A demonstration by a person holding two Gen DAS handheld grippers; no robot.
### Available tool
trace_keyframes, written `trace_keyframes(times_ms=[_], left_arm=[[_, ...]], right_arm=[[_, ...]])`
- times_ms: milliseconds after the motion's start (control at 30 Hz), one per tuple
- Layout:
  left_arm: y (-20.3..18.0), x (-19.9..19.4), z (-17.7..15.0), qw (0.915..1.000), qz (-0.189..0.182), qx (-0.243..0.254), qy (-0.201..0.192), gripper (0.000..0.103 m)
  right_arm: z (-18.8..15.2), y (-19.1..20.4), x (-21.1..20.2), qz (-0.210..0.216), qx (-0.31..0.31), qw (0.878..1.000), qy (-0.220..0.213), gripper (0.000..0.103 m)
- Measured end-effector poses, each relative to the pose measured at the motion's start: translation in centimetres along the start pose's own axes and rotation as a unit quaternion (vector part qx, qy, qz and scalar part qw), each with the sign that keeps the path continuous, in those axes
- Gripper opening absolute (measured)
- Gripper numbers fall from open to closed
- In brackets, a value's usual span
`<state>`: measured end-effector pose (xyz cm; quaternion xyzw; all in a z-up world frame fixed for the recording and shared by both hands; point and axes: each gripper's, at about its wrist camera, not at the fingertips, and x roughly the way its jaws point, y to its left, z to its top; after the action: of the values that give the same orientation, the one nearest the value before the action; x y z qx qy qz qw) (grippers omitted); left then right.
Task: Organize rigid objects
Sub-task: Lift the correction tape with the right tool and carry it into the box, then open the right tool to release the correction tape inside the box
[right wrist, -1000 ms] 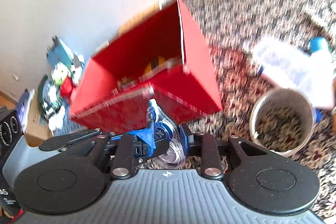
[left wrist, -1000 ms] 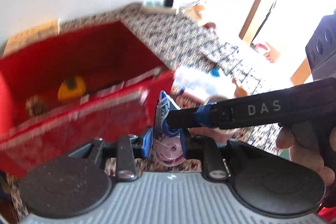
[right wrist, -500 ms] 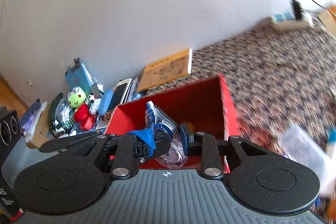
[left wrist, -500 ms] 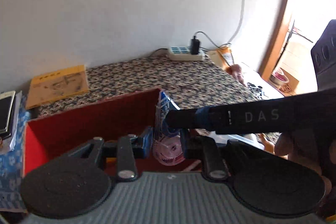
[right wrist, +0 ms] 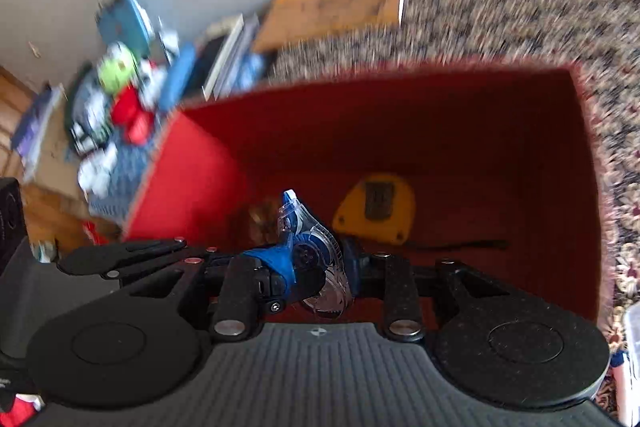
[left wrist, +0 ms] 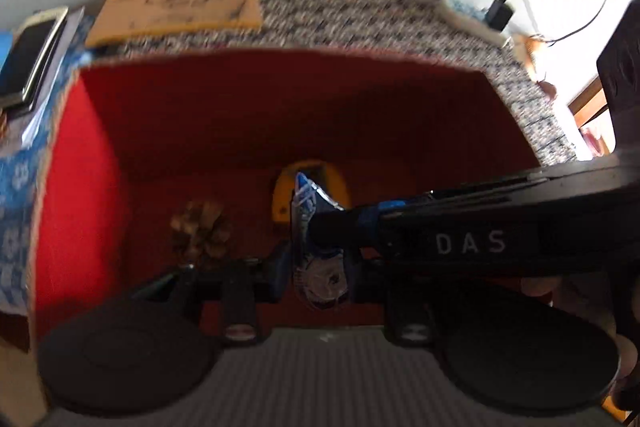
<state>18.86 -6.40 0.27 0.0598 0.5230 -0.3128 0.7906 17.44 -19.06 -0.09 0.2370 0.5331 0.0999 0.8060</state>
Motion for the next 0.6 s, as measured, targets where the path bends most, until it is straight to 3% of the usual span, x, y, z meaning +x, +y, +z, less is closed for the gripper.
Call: trace_keyframes(times_ms=[167,500,600], left_arm=[[0.5,0.6,0.1,0.9988,0.033,-0.016,0.032,0.019],[0.7,0.8,-0.1,0.9962,0.064,-0.046,0.035,0.029],[0.7,0.7,0.1,0.9955,0.076,-0.050,0.026,0.039]], right_arm=[[1.2,0.7,2.7,0.006,-0.008,0.998,0.059,0.012],[1.5,0.3,2.8,0.053,0.000,0.997,0.061,0.013],[1.4,0.1,2.6,0.045,0.008,0.998,0.053,0.013]])
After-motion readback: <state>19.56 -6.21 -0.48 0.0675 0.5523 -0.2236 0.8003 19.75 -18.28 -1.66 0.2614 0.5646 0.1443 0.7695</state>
